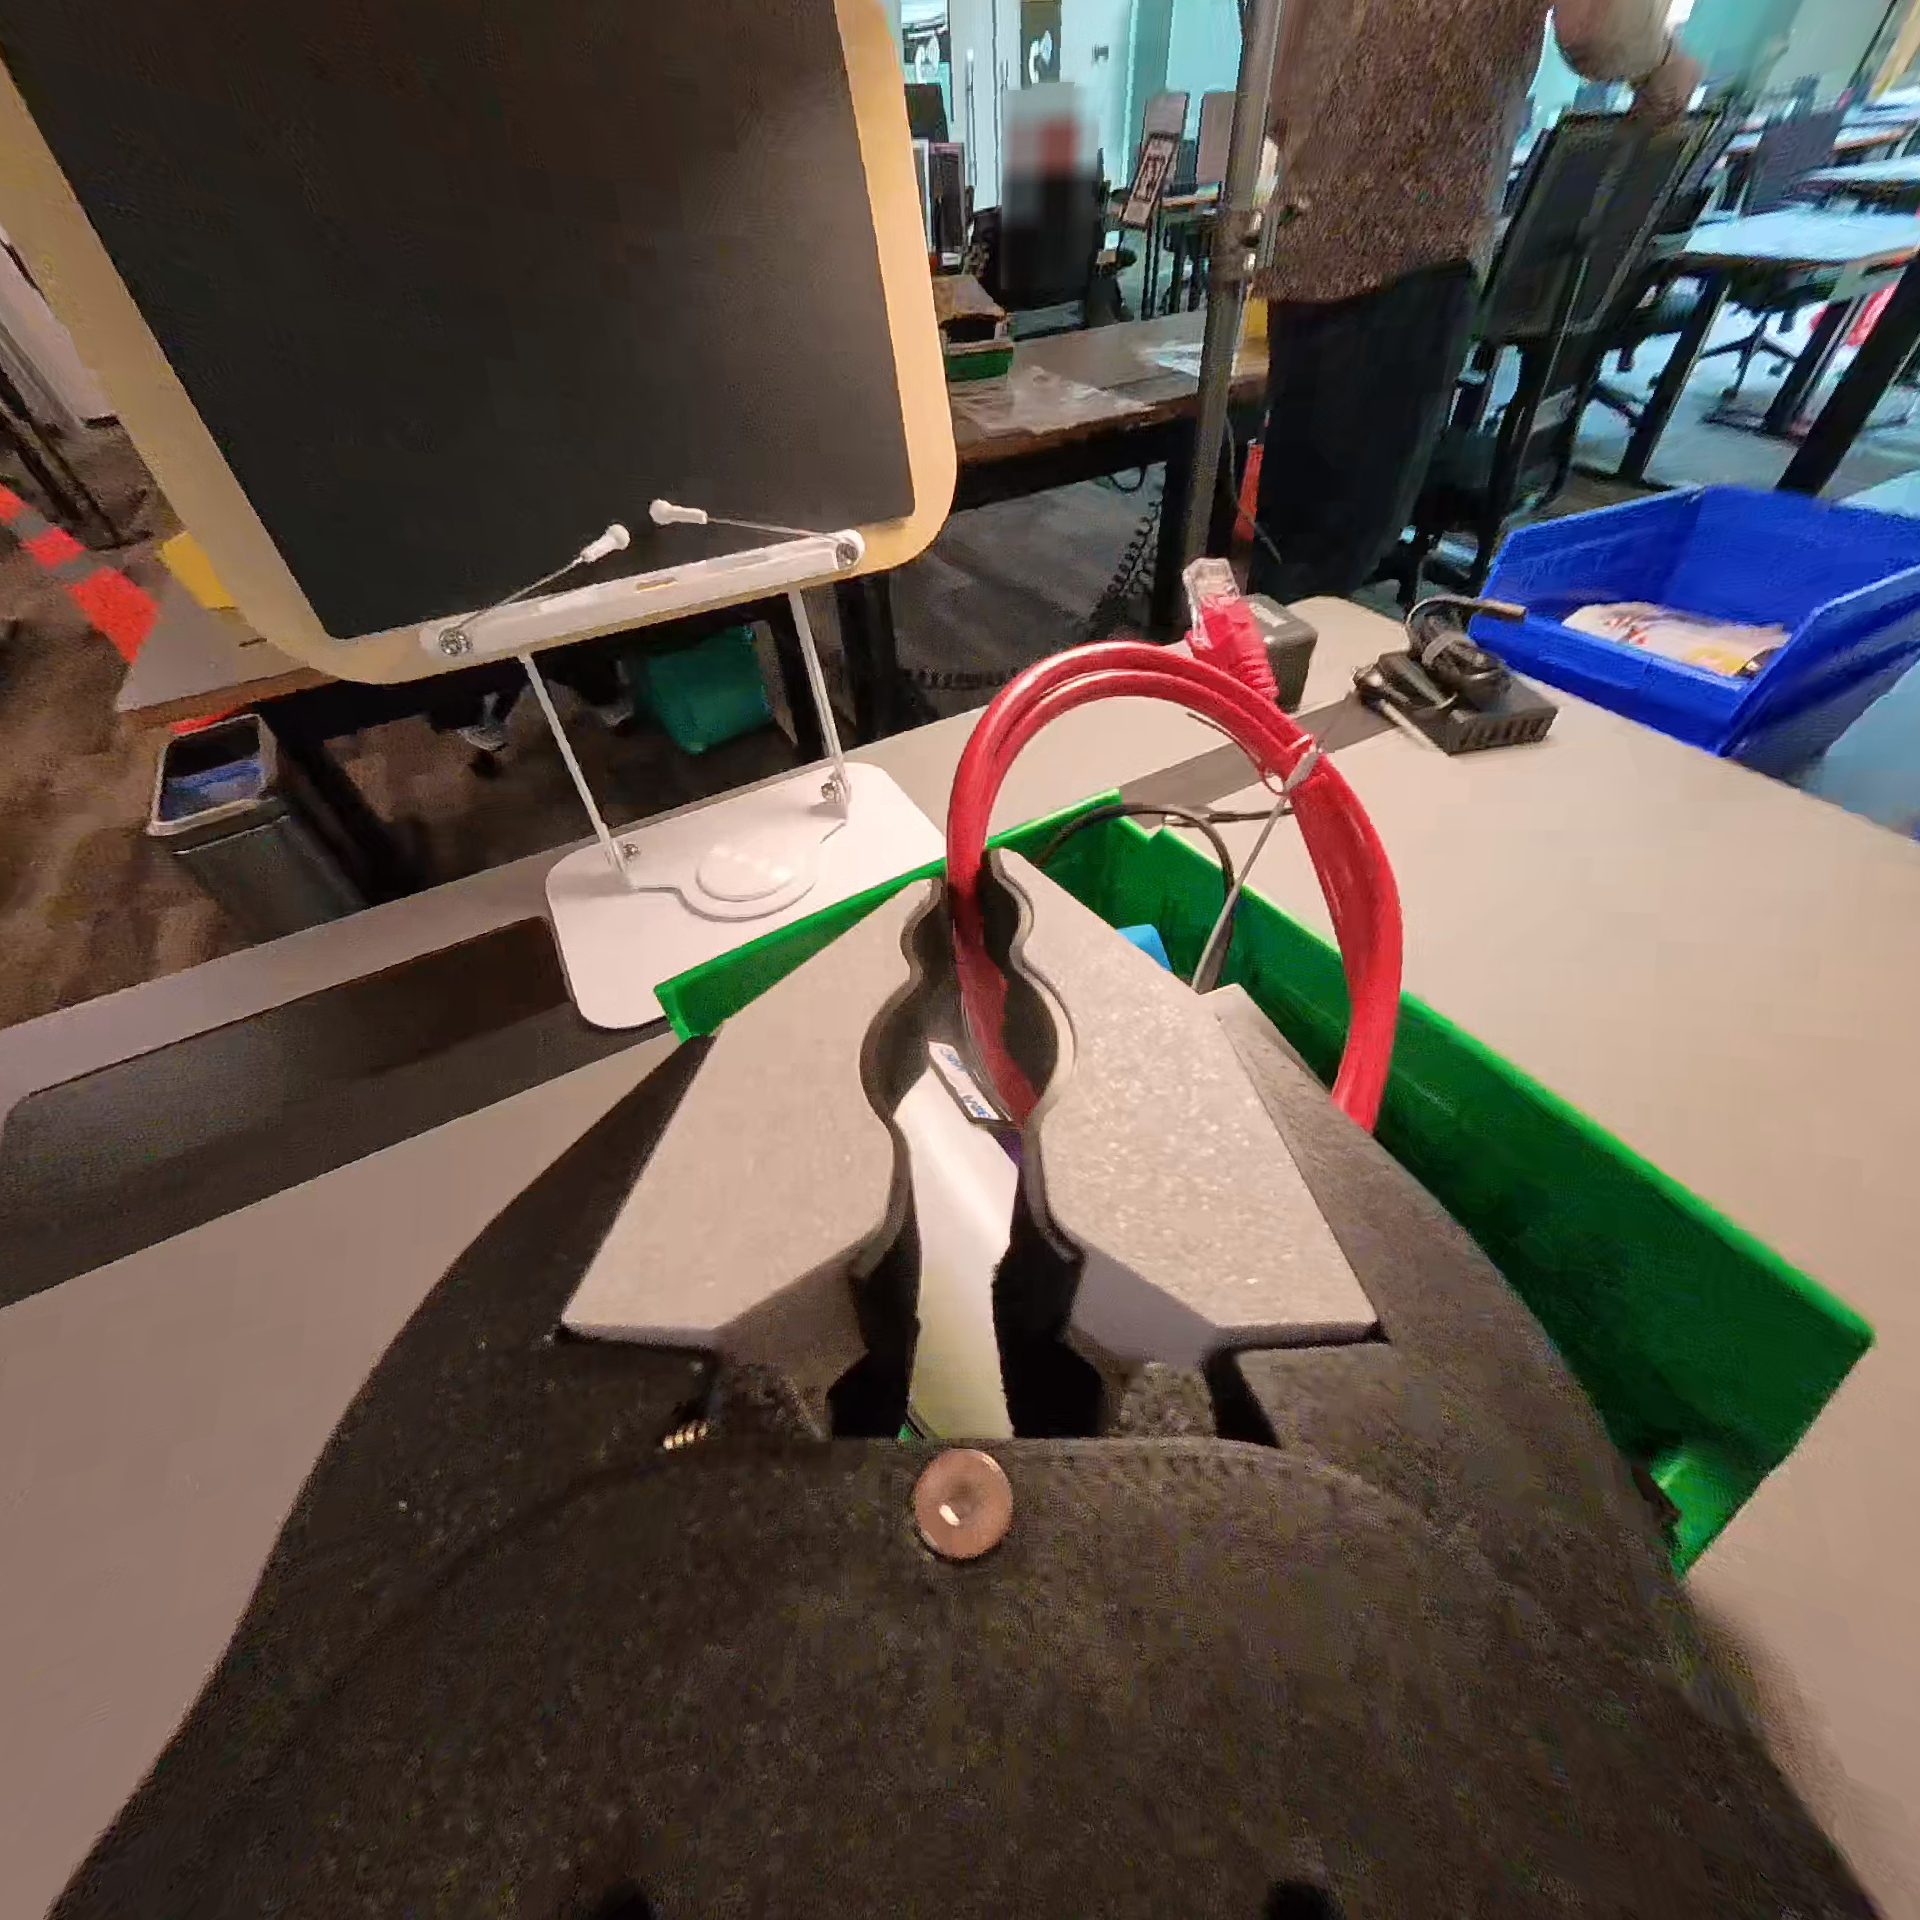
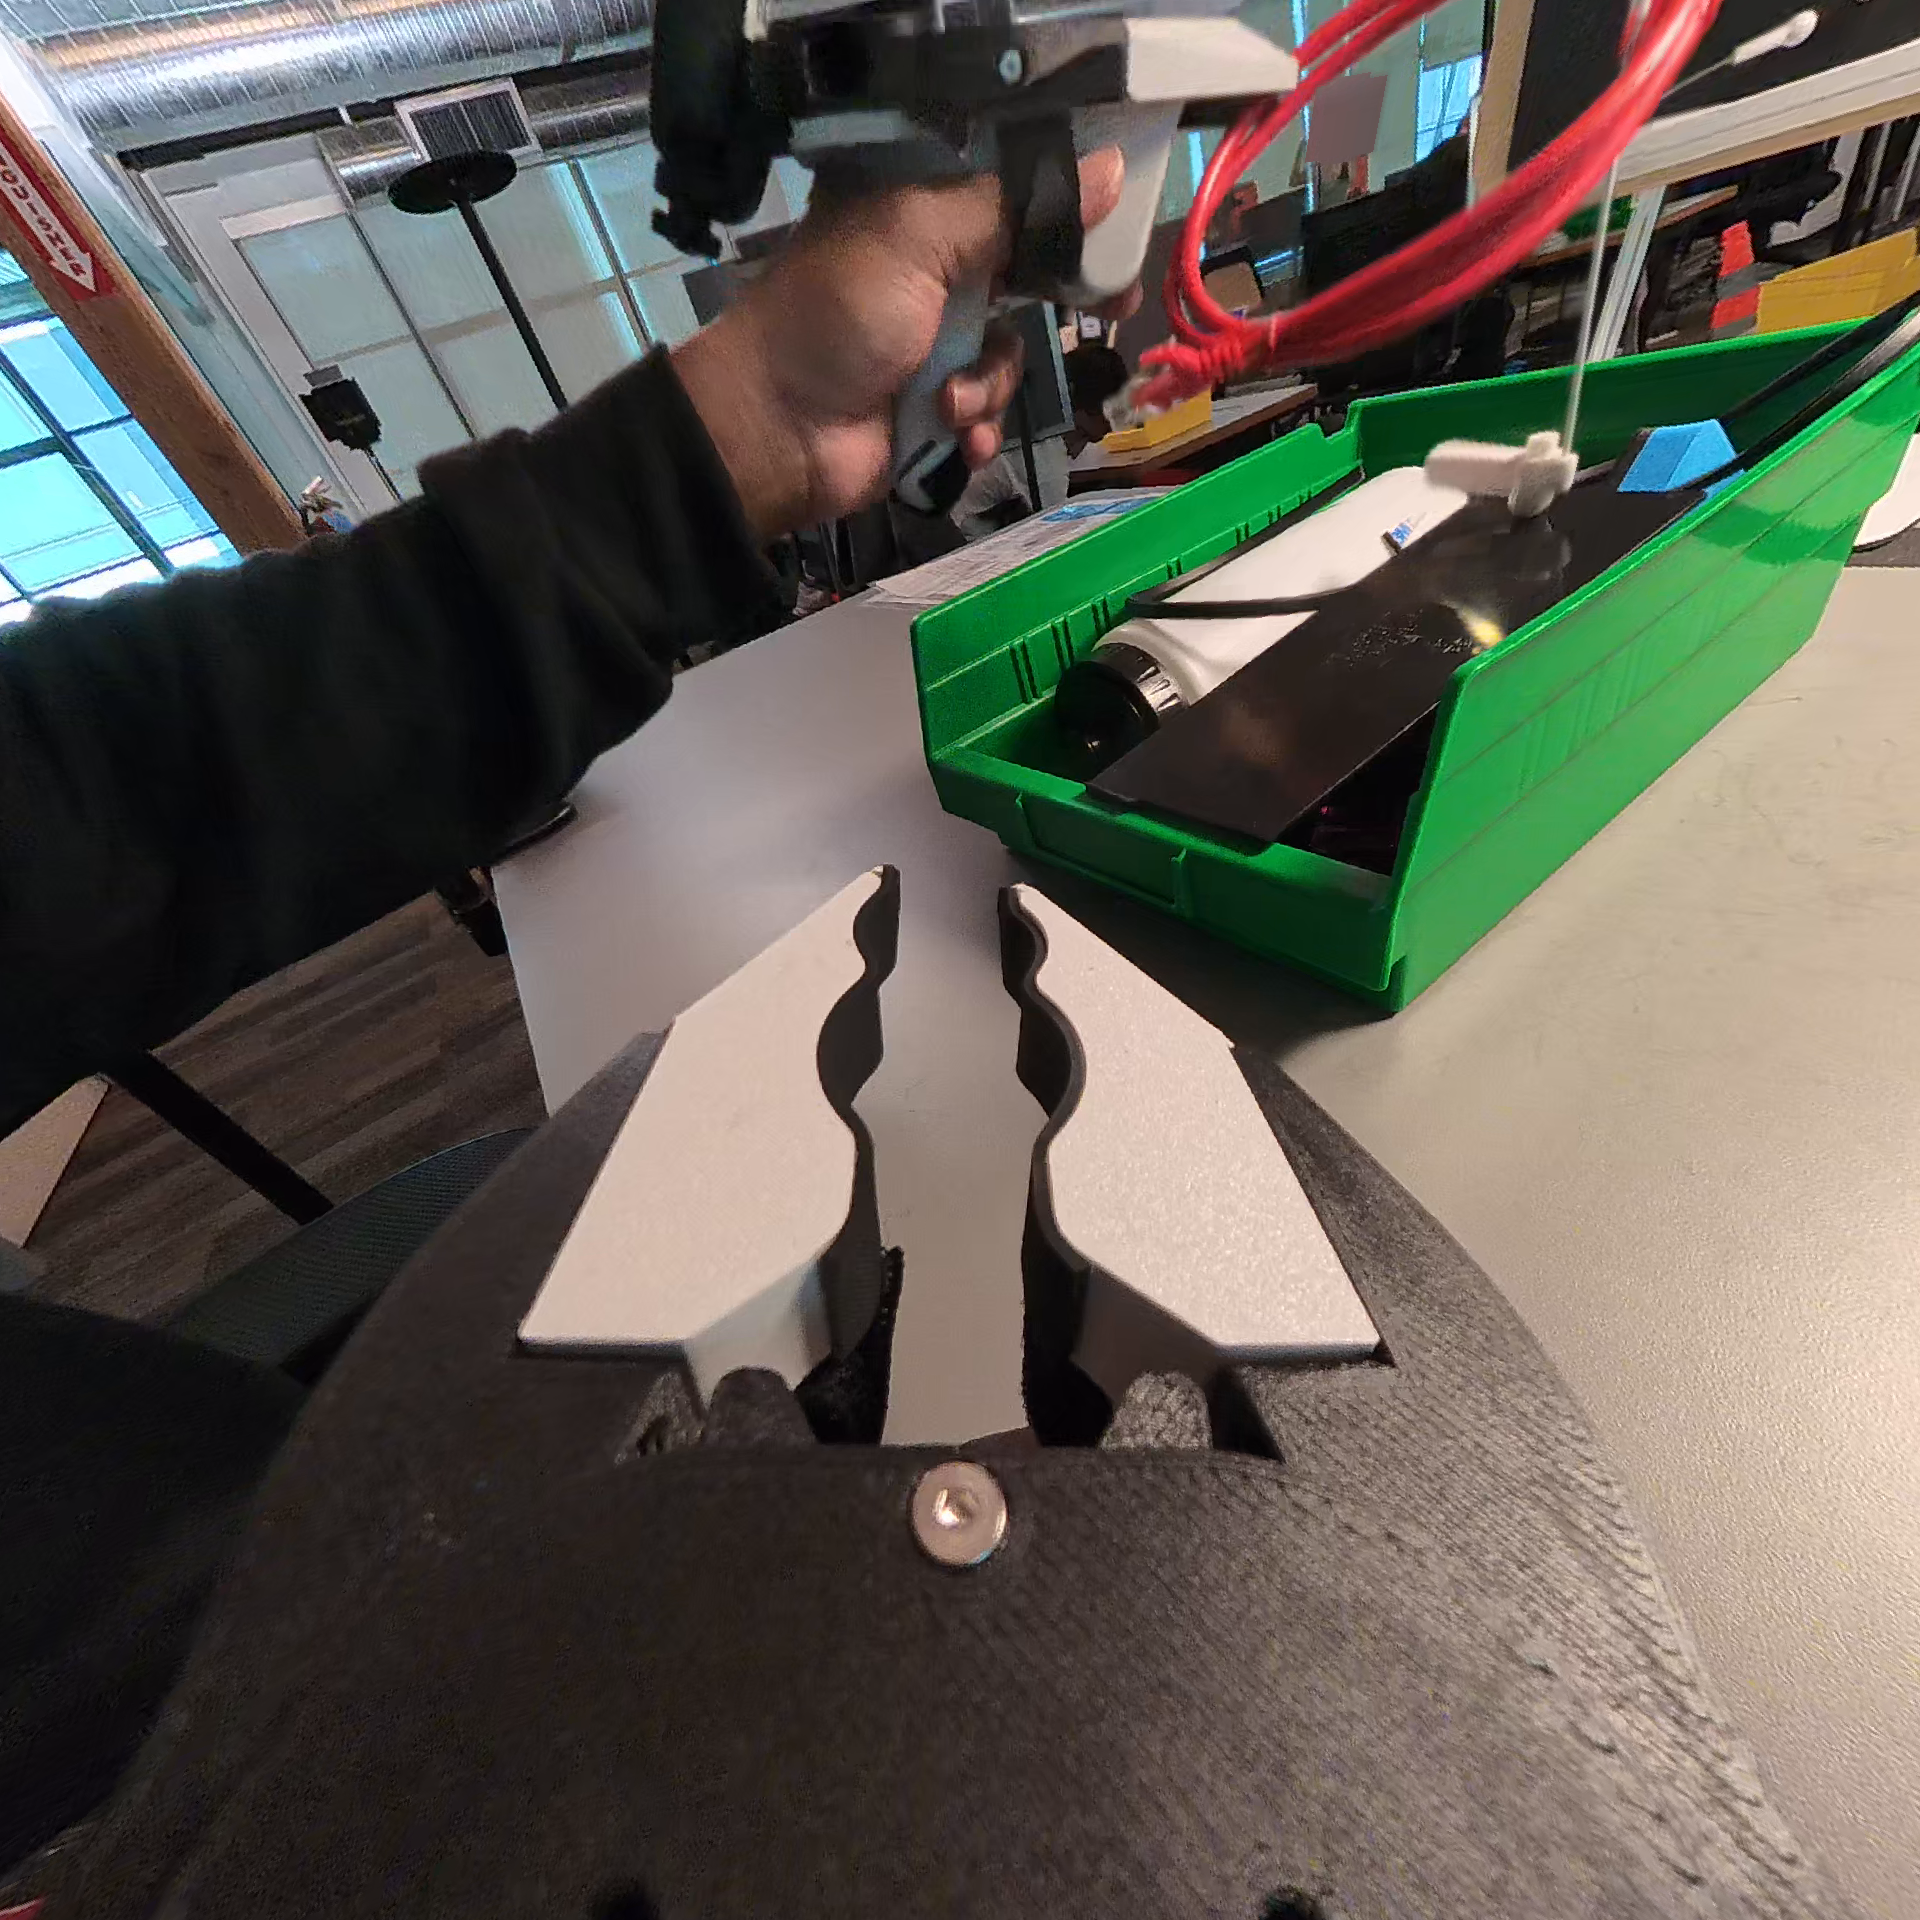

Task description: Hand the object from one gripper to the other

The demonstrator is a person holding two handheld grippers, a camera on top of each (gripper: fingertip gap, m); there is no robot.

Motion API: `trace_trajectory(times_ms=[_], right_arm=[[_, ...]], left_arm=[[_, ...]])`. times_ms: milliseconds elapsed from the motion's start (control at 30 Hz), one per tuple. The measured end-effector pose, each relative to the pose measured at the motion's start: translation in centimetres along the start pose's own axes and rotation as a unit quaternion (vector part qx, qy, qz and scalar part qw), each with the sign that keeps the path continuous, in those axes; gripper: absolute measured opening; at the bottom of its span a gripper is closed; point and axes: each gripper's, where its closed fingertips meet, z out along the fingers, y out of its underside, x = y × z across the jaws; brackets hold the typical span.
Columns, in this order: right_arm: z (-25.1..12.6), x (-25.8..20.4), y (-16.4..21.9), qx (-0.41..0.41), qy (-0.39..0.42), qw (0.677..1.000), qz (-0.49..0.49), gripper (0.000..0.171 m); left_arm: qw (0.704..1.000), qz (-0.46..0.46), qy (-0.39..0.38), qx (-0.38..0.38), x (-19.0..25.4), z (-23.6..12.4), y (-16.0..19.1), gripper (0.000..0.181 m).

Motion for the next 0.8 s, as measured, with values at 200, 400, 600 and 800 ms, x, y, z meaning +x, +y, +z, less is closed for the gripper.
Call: trace_trajectory(times_ms=[200, 400, 600, 800], right_arm=[[0.0, 0.0, 0.0, 0.002, 0.001, 1.000, -0.001, 0.020], [0.0, 0.0, -0.1, 0.002, 0.001, 1.000, -0.001, 0.020], [0.1, -0.1, 0.0, -0.001, -0.001, 1.000, -0.004, 0.020], [0.1, -0.2, 0.1, -0.003, -0.002, 1.000, -0.001, 0.020]], left_arm=[[0.999, -0.040, 0.011, 0.035, -0.2, -0.5, -0.9, 0.006], [0.996, -0.053, 0.025, 0.068, 0.1, -1.1, -2.1, 0.007], [0.997, -0.039, 0.035, 0.054, 0.8, -1.0, -1.0, 0.006], [0.989, -0.098, 0.047, 0.102, 0.0, -2.8, -3.1, 0.006]])
